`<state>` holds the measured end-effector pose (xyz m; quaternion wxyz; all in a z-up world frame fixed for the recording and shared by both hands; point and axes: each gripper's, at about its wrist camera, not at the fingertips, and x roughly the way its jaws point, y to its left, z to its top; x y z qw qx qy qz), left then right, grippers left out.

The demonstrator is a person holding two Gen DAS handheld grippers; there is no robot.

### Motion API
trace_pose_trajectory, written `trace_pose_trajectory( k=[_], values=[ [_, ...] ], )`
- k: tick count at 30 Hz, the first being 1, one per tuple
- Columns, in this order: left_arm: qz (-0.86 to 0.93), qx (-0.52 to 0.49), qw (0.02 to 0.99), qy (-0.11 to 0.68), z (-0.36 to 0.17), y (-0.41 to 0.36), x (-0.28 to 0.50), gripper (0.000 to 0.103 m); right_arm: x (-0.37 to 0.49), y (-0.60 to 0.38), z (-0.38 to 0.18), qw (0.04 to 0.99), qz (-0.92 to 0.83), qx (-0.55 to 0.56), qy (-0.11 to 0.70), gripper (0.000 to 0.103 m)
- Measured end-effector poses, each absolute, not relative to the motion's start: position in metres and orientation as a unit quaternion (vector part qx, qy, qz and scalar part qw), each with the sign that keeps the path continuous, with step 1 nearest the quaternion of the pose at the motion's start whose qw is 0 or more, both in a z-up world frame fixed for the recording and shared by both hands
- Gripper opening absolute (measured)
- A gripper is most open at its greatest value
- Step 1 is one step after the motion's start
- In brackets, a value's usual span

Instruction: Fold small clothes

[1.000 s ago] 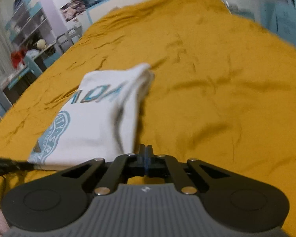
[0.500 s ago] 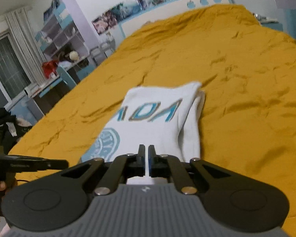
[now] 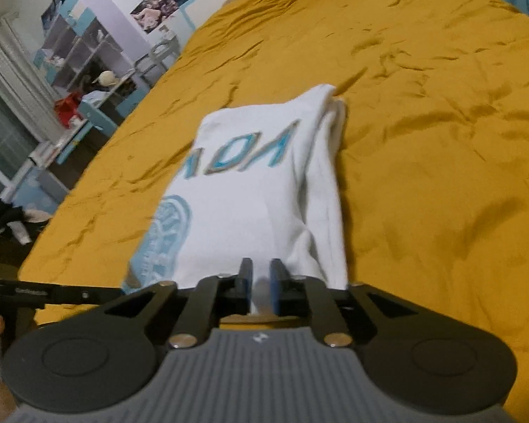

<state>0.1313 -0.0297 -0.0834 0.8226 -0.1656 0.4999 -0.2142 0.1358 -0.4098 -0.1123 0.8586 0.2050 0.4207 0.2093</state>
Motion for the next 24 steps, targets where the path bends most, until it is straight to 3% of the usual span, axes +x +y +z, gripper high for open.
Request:
trace_pose_trajectory(
  k=[1, 4, 7, 9, 13, 15, 21, 24],
  values=[
    [-0.201, -0.145, 0.831, 0.497, -0.078, -0.030, 0.132, 0.069, 0.138, -0.412, -0.106, 0.862, 0.210, 0.206, 0.413, 0.027],
    [-0.185, -0.105, 0.848, 0.485, -0.069, -0.031, 0.132, 0.070, 0.147, -0.420, -0.088, 0.876, 0.196, 0.206, 0.389, 0.041],
    [-0.184, -0.119, 0.842, 0.493, -0.073, -0.028, 0.136, 0.070, 0.164, -0.429, -0.082, 0.877, 0.182, 0.230, 0.381, 0.045],
    [-0.188, -0.124, 0.838, 0.498, -0.077, -0.028, 0.139, 0.070, 0.176, -0.435, -0.082, 0.873, 0.178, 0.252, 0.378, 0.052],
    [-0.189, -0.141, 0.828, 0.508, -0.087, -0.025, 0.144, 0.070, 0.196, -0.450, -0.091, 0.869, 0.166, 0.292, 0.363, 0.055],
    [-0.192, -0.160, 0.824, 0.508, -0.090, -0.023, 0.144, 0.070, 0.208, -0.455, -0.098, 0.864, 0.169, 0.306, 0.363, 0.063],
    [-0.225, -0.294, 0.760, 0.534, -0.124, -0.008, 0.152, 0.070, 0.238, -0.461, -0.129, 0.834, 0.164, 0.326, 0.414, 0.065],
    [-0.224, -0.309, 0.751, 0.539, -0.136, -0.006, 0.153, 0.070, 0.246, -0.466, -0.141, 0.827, 0.162, 0.337, 0.421, 0.066]
  ],
)
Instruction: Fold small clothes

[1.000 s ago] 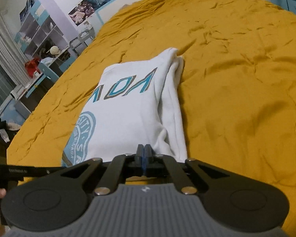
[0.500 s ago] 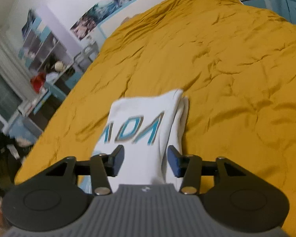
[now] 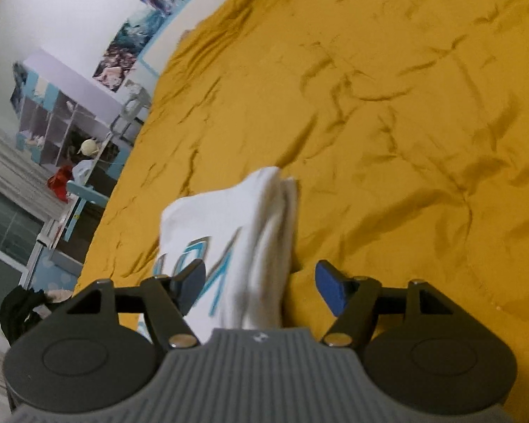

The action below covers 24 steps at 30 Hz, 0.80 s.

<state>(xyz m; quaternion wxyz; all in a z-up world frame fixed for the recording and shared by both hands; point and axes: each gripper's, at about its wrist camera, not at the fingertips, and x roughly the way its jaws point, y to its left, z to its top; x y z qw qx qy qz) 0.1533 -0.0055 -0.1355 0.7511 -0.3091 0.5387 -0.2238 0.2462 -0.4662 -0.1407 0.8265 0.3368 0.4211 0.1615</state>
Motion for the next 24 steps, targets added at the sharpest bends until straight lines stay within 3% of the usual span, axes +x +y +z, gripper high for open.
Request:
trace_pose_trajectory(
  k=[7, 10, 20, 22, 24],
  values=[
    [-0.238, -0.366, 0.716, 0.544, -0.145, -0.016, 0.164, 0.071, 0.277, -0.466, -0.163, 0.801, 0.187, 0.371, 0.431, 0.068],
    [-0.242, -0.346, 0.716, 0.556, -0.145, -0.028, 0.169, 0.075, 0.296, -0.455, -0.174, 0.790, 0.195, 0.373, 0.445, 0.067],
    [-0.248, -0.403, 0.674, 0.567, -0.163, -0.026, 0.184, 0.080, 0.346, -0.420, -0.198, 0.772, 0.246, 0.392, 0.436, 0.076],
    [-0.250, -0.396, 0.678, 0.566, -0.158, -0.031, 0.182, 0.078, 0.348, -0.418, -0.201, 0.771, 0.254, 0.393, 0.432, 0.075],
    [-0.262, -0.384, 0.688, 0.558, -0.150, -0.037, 0.178, 0.070, 0.347, -0.419, -0.204, 0.777, 0.247, 0.384, 0.434, 0.057]
  ],
)
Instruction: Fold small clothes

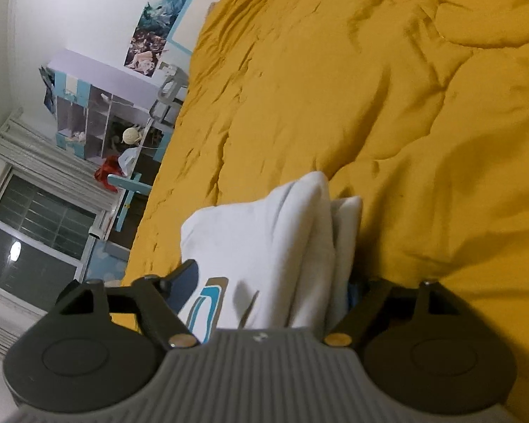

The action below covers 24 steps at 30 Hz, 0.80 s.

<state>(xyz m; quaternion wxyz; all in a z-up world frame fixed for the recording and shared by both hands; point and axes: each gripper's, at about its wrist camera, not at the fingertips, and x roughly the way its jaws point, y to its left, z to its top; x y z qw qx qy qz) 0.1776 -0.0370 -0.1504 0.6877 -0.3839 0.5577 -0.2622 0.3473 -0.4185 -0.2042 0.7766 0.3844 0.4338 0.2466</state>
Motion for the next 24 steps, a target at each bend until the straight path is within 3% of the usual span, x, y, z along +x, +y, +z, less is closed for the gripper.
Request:
trace_pose_trajectory(
  k=[1, 2, 3, 4, 7, 14, 24],
  values=[
    [-0.265, -0.379, 0.695, 0.551, -0.147, -0.037, 0.175, 0.070, 0.346, -0.420, -0.206, 0.780, 0.237, 0.380, 0.437, 0.049],
    [-0.266, -0.374, 0.701, 0.546, -0.143, -0.038, 0.172, 0.067, 0.346, -0.422, -0.209, 0.781, 0.227, 0.379, 0.442, 0.034],
    [-0.264, -0.372, 0.707, 0.541, -0.142, -0.036, 0.169, 0.056, 0.345, -0.424, -0.212, 0.778, 0.224, 0.385, 0.443, 0.033],
    [-0.260, -0.379, 0.706, 0.539, -0.144, -0.034, 0.168, 0.046, 0.345, -0.425, -0.212, 0.777, 0.224, 0.389, 0.441, 0.032],
    [-0.252, -0.423, 0.688, 0.534, -0.153, -0.023, 0.168, 0.040, 0.344, -0.420, -0.208, 0.788, 0.220, 0.372, 0.439, 0.032],
    [-0.276, -0.432, 0.694, 0.506, -0.134, -0.013, 0.167, 0.033, 0.338, -0.419, -0.177, 0.795, 0.217, 0.375, 0.423, 0.025],
    [-0.306, -0.464, 0.711, 0.431, -0.098, 0.039, 0.147, 0.030, 0.330, -0.352, -0.068, 0.828, 0.256, 0.308, 0.393, 0.023]
  ],
)
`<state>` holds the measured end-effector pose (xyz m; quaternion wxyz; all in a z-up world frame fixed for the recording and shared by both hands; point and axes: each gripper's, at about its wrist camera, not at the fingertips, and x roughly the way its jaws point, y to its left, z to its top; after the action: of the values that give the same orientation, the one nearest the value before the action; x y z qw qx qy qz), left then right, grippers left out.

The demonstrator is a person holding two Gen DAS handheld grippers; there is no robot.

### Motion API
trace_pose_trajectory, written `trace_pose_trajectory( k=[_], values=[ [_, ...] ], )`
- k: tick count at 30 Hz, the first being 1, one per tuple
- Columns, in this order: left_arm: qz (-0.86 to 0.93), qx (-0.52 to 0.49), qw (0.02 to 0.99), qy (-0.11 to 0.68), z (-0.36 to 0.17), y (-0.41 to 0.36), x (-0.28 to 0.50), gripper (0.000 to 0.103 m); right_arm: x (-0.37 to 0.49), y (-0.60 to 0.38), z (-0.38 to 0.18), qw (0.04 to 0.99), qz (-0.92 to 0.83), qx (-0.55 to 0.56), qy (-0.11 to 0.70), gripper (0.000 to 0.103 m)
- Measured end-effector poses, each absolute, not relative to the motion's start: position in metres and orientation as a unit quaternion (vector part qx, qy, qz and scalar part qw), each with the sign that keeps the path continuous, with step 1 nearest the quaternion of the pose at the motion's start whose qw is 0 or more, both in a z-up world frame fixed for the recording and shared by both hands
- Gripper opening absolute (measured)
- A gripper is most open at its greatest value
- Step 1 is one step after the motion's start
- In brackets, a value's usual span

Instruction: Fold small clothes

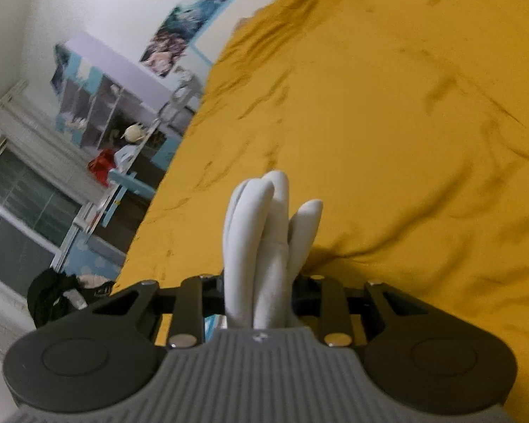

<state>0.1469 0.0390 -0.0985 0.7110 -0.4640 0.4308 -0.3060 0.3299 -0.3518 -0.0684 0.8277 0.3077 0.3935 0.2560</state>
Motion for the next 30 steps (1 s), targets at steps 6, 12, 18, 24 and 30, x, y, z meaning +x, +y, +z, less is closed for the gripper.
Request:
trace_pose_trajectory(
  k=[6, 12, 18, 24, 30],
  values=[
    [-0.275, -0.463, 0.749, 0.385, -0.070, 0.101, 0.123, 0.030, 0.347, -0.254, -0.020, 0.823, 0.327, 0.277, 0.373, 0.023],
    [-0.210, -0.433, 0.799, 0.359, -0.054, 0.111, 0.098, 0.030, 0.378, -0.129, -0.025, 0.791, 0.397, 0.286, 0.367, 0.023],
    [-0.145, -0.453, 0.792, 0.383, -0.109, 0.115, 0.097, 0.030, 0.409, -0.037, -0.084, 0.774, 0.396, 0.274, 0.412, 0.024],
    [-0.118, -0.454, 0.770, 0.432, -0.176, 0.107, 0.096, 0.032, 0.420, 0.000, -0.164, 0.785, 0.335, 0.197, 0.482, 0.025],
    [-0.119, -0.440, 0.778, 0.432, -0.152, 0.125, 0.077, 0.037, 0.431, -0.027, -0.179, 0.782, 0.332, 0.223, 0.479, 0.044]
  ],
)
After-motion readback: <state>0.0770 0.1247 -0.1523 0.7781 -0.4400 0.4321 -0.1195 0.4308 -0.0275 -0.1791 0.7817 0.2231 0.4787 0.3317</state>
